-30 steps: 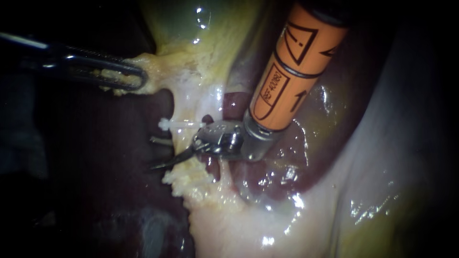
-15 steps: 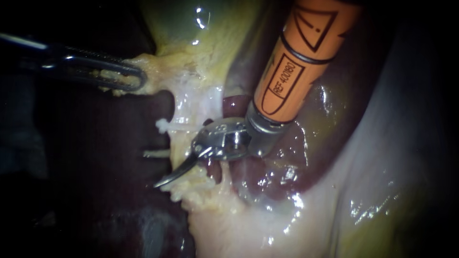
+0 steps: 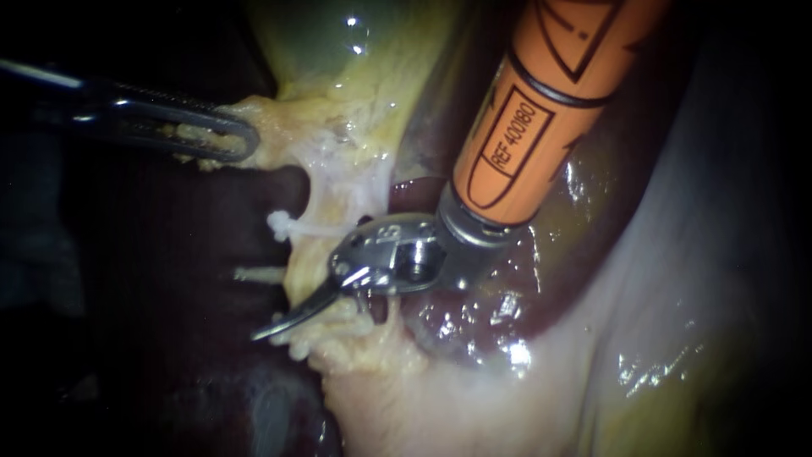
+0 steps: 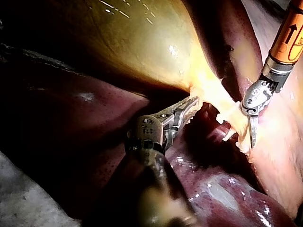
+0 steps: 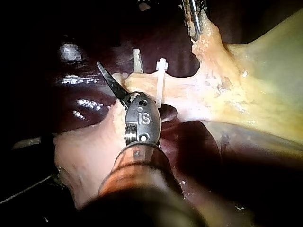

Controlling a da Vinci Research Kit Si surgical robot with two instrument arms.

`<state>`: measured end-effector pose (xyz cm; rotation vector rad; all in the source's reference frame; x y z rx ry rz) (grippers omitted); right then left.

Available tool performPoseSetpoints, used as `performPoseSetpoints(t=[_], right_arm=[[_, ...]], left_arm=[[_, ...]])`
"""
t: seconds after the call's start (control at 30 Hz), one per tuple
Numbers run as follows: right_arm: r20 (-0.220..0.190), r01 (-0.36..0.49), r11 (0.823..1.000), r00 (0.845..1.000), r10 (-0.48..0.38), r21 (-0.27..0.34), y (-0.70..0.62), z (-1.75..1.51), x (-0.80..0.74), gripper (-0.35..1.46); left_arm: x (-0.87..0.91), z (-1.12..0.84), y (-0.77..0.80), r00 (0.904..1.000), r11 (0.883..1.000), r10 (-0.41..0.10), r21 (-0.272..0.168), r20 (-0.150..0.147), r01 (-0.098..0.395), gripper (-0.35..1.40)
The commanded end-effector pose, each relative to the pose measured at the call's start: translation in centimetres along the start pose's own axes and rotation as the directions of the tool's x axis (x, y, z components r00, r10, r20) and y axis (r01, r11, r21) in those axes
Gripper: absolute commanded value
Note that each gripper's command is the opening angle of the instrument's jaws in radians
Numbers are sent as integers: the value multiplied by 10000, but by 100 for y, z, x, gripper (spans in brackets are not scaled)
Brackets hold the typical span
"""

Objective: Go to the cutting position left tube

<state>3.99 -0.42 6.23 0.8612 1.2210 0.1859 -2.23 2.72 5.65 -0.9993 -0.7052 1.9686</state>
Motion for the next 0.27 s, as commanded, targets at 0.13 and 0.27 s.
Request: performPoseSetpoints(t=[0.13,0.27], right_arm=[[5,9,10000,10000,-9,-4,1,0,-1,141],[3,-51,10000,10000,51,-6,1,-1,-1,141]], left_arm=[[0,0,0,10000,10000,-1,0,0,1,-35],[0,0,0,10000,10000,0,0,0,0,-35]])
